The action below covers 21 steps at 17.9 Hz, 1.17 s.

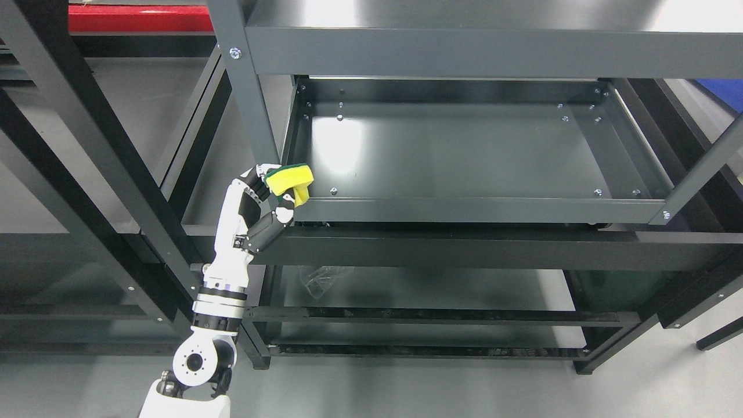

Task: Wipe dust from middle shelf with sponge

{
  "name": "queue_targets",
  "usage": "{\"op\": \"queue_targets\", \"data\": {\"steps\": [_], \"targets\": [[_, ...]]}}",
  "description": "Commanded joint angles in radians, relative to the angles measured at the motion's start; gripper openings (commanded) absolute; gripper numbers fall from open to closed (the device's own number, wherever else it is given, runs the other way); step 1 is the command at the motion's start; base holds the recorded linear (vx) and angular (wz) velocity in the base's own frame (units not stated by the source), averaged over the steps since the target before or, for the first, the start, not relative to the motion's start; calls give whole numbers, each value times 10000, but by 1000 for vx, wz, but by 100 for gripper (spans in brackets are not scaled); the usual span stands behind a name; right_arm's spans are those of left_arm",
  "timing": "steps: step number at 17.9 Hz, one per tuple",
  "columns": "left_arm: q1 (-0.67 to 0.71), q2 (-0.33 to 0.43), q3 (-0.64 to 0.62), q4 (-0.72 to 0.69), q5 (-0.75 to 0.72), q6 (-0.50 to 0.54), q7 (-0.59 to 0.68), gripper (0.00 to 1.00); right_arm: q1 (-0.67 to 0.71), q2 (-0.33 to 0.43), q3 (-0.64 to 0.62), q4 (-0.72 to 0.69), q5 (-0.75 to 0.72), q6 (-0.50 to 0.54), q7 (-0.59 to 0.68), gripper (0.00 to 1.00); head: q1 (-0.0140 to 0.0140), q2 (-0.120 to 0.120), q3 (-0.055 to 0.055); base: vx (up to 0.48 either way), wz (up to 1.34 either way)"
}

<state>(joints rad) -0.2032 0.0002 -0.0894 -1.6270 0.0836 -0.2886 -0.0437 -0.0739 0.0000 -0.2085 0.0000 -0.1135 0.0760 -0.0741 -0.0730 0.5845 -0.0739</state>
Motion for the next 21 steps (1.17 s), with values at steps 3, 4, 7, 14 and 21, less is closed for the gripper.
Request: {"op": "queue_targets", "data": {"steps": [3,4,7,14,21], "targets": [[344,173,-747,-819,207,-105,23,0,3,-175,-2,-175,0,7,5,100,0,0,0,0,0],[360,173,-748,-819,207,-105,23,0,3,-175,-2,-175,0,7,5,100,0,0,0,0,0],[665,173,-748,-819,207,-243,23,0,3,-175,14,-175,0,7,5,100,0,0,0,0,0],[1173,173,-748,-819,223,-473,23,0,3,-175,-2,-175,0,7,5,100,0,0,0,0,0],[1173,173,-686,-819,223,-458,8,0,3,-175,-2,-175,0,7,5,100,0,0,0,0,0]]}}
